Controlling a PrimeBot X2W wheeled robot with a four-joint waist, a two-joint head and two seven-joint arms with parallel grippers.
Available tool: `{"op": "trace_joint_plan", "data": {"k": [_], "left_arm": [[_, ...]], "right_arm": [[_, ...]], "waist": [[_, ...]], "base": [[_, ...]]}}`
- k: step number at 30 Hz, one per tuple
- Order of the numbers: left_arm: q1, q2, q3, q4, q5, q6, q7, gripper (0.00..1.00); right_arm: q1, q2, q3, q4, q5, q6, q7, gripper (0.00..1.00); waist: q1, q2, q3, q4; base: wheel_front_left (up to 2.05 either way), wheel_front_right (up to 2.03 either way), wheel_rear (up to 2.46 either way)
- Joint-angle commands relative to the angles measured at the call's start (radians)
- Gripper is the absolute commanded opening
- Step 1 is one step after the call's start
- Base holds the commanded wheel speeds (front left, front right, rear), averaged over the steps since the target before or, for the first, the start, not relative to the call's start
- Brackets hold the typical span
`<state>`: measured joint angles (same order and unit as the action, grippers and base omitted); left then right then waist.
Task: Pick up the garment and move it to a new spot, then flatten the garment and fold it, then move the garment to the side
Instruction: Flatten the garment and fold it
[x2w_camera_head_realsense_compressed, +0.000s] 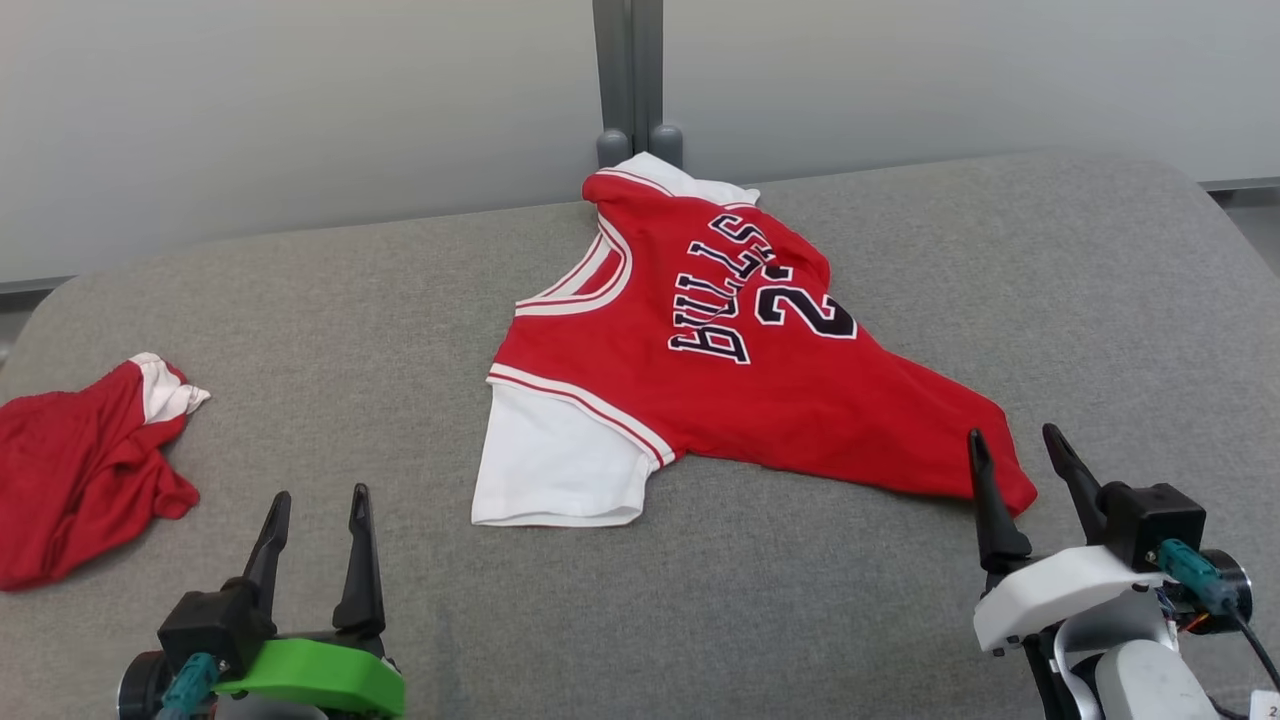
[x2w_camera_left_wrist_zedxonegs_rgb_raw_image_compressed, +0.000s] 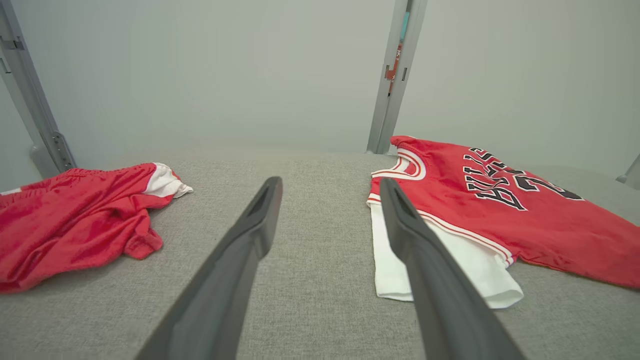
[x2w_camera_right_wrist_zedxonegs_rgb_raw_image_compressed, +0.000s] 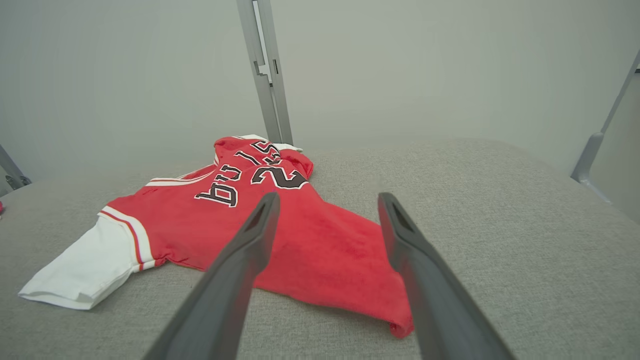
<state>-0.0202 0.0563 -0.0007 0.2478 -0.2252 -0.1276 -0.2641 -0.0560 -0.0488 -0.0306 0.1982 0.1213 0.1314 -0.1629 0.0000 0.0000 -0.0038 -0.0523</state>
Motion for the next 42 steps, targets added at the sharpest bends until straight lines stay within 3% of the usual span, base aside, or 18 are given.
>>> {"op": "trace_joint_plan", "data": {"k": [1, 6, 16, 30, 40, 41, 42], "left_arm": [[-0.026, 0.001, -0.012, 0.008, -0.007, -0.003, 0.0, 1.0], [-0.129, 0.024, -0.093, 0.089, -0.013, -0.003, 0.014, 1.0], [-0.358, 0.002, -0.18, 0.366, -0.032, 0.027, 0.208, 1.0], [-0.448, -0.005, -0.24, 0.573, -0.091, 0.063, 0.288, 1.0], [-0.433, -0.006, -0.301, 0.658, -0.125, 0.046, 0.347, 1.0], [-0.428, -0.006, -0.31, 0.668, -0.128, 0.041, 0.361, 0.82], [-0.421, -0.006, -0.325, 0.68, -0.135, 0.035, 0.378, 0.47]], "right_arm": [[-0.021, -0.003, -0.013, -0.003, -0.009, -0.001, 0.023, 1.0], [-0.062, -0.003, -0.077, -0.029, -0.017, -0.001, 0.173, 1.0], [-0.12, -0.002, -0.149, 0.012, 0.003, -0.001, 0.532, 1.0], [-0.244, -0.002, -0.15, 0.192, 0.009, -0.001, 0.508, 1.0], [-0.288, 0.0, -0.104, 0.306, -0.002, -0.001, 0.48, 1.0], [-0.286, 0.0, -0.101, 0.318, -0.007, -0.001, 0.49, 0.94], [-0.283, 0.002, -0.092, 0.328, -0.012, -0.001, 0.503, 0.38]], "waist": [[0.0, 0.0, 0.01, 0.001], [0.0, 0.0, 0.054, 0.0], [0.0, 0.0, 0.161, -0.034], [0.0, 0.0, 0.247, -0.051], [0.0, 0.0, 0.259, -0.032], [0.0, 0.0, 0.257, -0.029], [0.0, 0.0, 0.256, -0.027]], "base": [[0.0, 0.0, 0.0], [0.0, 0.0, 0.0], [0.0, 0.0, 0.0], [0.0, 0.0, 0.0], [0.0, 0.0, 0.0], [0.0, 0.0, 0.0], [0.0, 0.0, 0.0]]}}
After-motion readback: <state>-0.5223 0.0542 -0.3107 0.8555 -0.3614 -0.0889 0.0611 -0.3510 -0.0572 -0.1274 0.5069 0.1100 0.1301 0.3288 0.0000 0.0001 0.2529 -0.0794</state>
